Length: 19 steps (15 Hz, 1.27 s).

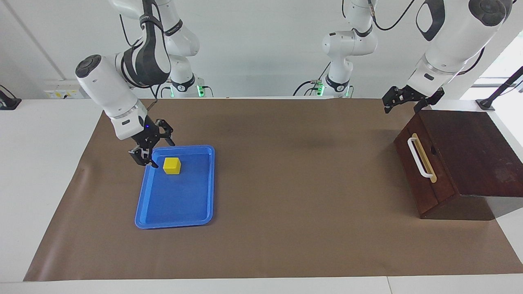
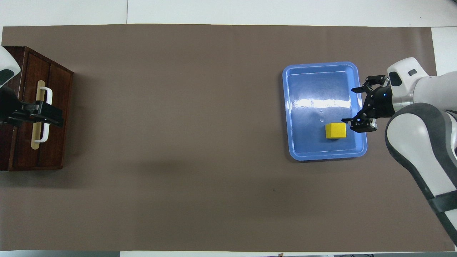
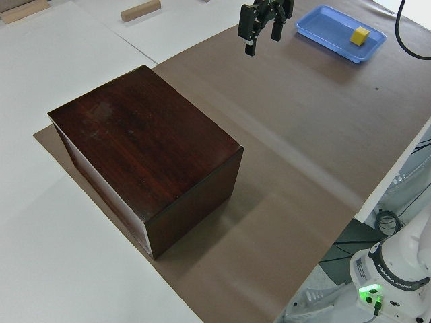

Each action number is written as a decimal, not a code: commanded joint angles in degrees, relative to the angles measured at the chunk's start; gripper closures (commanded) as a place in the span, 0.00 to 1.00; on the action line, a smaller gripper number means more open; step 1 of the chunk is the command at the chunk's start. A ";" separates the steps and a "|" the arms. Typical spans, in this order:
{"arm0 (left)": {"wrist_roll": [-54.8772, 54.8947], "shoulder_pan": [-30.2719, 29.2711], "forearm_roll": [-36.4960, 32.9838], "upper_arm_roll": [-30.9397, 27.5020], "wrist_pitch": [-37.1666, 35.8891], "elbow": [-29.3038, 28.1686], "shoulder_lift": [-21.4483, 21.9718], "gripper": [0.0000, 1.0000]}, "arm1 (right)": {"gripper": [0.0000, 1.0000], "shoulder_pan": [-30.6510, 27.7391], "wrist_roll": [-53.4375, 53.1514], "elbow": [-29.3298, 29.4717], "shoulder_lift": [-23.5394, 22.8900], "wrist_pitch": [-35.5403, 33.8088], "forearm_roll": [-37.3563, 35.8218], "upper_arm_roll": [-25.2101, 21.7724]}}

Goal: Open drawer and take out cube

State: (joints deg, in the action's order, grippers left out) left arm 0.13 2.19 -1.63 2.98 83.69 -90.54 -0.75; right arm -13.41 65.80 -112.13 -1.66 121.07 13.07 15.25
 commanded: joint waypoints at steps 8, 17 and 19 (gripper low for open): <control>-0.40 -0.52 0.75 0.01 -0.45 -0.34 0.40 0.00 | 0.00 0.14 -30.88 18.24 0.43 -27.53 -8.67 -1.45; -0.40 -0.52 0.75 0.01 -0.45 -0.34 0.40 0.00 | 0.00 9.00 -56.53 24.33 5.09 -43.20 -13.68 -12.68; -0.40 -0.52 0.75 0.01 -0.45 -0.34 0.40 0.00 | 0.00 10.51 -63.40 23.98 5.53 -44.78 -14.56 -13.76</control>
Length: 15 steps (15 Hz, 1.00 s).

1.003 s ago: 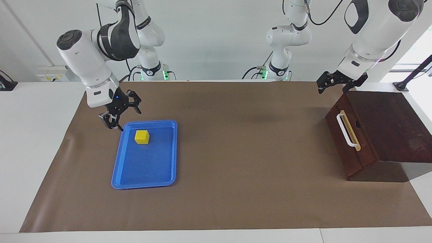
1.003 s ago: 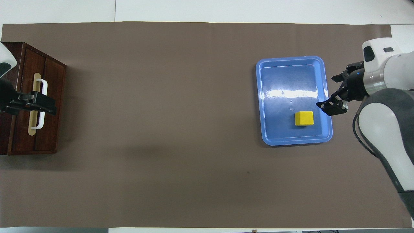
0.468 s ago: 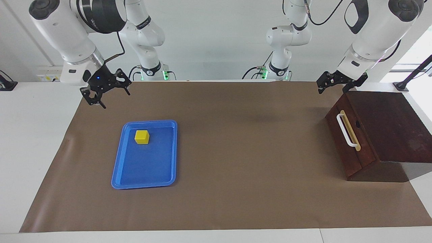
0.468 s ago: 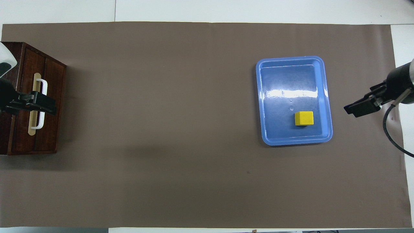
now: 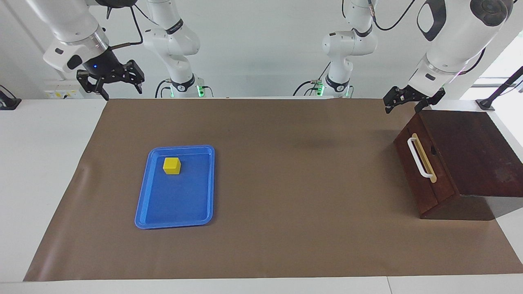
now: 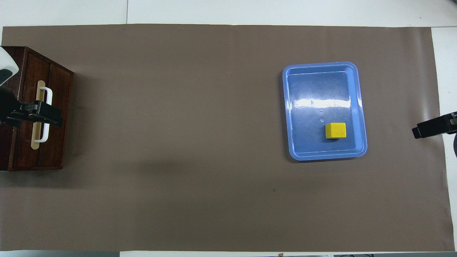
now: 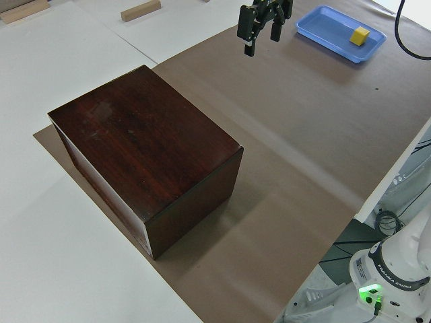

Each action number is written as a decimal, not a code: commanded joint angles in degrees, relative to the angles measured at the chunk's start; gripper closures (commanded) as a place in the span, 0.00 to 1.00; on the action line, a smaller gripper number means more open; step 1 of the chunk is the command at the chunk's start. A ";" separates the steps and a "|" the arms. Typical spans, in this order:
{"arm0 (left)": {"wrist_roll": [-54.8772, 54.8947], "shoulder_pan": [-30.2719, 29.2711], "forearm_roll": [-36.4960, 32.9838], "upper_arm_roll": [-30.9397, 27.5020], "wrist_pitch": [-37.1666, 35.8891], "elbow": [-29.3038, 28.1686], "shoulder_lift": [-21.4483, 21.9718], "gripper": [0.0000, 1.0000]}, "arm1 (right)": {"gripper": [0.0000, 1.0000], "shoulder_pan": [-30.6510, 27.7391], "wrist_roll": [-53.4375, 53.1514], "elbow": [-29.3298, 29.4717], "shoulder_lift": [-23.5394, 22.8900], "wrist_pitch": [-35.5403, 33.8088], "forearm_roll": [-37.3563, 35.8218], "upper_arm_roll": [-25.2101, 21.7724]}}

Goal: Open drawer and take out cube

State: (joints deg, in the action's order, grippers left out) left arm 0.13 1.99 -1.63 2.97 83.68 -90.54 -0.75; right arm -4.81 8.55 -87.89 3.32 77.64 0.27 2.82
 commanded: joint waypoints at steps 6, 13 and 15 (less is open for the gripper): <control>-0.39 -0.32 0.75 0.01 -0.45 -0.34 0.40 0.00 | 0.00 1.83 -7.68 -2.82 1.60 4.18 -6.07 -0.71; -0.39 -0.32 0.75 0.01 -0.45 -0.34 0.40 0.00 | 0.00 1.21 -7.76 -5.28 0.99 8.40 -5.02 -0.62; -0.39 -0.32 0.75 0.01 -0.45 -0.34 0.40 0.00 | 0.00 1.12 -8.46 -5.10 0.81 8.67 -2.40 -0.62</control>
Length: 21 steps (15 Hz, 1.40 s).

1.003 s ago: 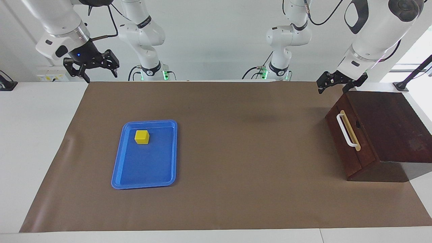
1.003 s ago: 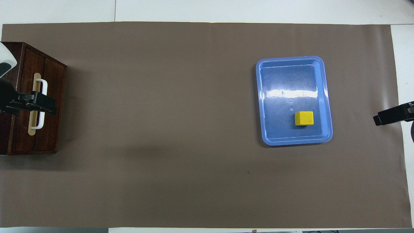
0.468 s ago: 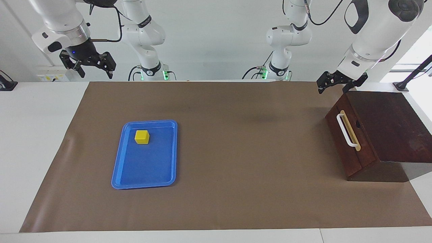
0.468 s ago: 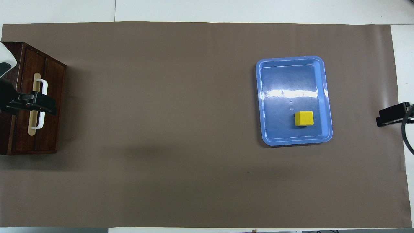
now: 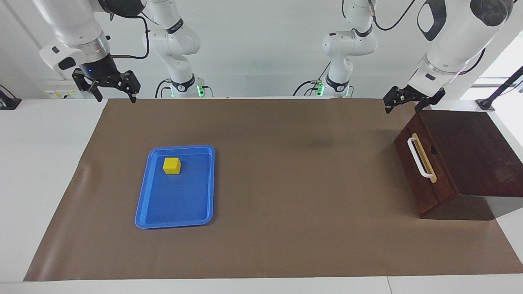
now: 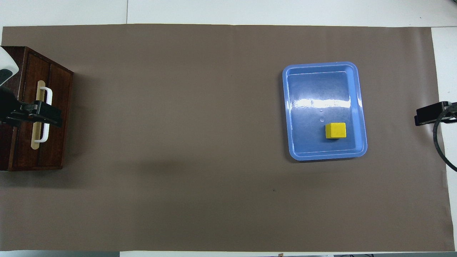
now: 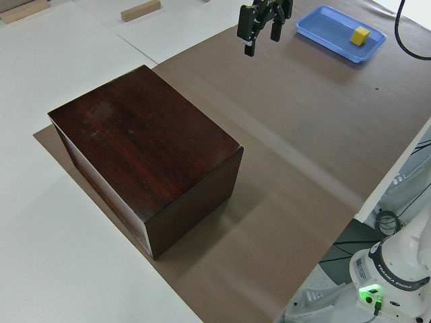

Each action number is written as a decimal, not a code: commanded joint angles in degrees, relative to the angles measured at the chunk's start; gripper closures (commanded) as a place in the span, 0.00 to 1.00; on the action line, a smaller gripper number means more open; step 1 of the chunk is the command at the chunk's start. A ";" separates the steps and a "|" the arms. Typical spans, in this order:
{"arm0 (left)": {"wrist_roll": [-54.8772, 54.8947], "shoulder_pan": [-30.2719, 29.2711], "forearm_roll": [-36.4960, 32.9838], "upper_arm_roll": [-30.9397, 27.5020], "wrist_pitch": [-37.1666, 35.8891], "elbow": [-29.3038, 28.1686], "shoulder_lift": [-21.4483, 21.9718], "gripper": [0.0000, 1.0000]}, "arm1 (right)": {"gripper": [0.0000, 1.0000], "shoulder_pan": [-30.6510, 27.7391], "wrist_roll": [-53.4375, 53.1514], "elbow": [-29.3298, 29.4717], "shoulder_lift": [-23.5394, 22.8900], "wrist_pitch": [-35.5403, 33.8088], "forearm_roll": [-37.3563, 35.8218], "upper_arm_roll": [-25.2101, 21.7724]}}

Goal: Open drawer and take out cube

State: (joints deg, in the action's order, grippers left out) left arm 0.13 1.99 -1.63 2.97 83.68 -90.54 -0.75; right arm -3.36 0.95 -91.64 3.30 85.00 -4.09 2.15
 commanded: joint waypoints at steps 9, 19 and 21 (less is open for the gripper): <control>-0.39 -0.32 0.75 0.01 -0.45 -0.34 0.40 0.00 | 0.00 -0.50 -1.30 -1.08 0.83 0.78 3.30 0.14; -0.39 -0.32 0.75 0.01 -0.45 -0.34 0.40 0.00 | 0.00 -0.59 -1.48 -1.52 1.44 0.61 4.44 -0.04; -0.39 -0.32 0.75 0.01 -0.45 -0.34 0.40 0.00 | 0.00 -0.68 -1.39 -1.61 1.53 0.52 4.53 -0.13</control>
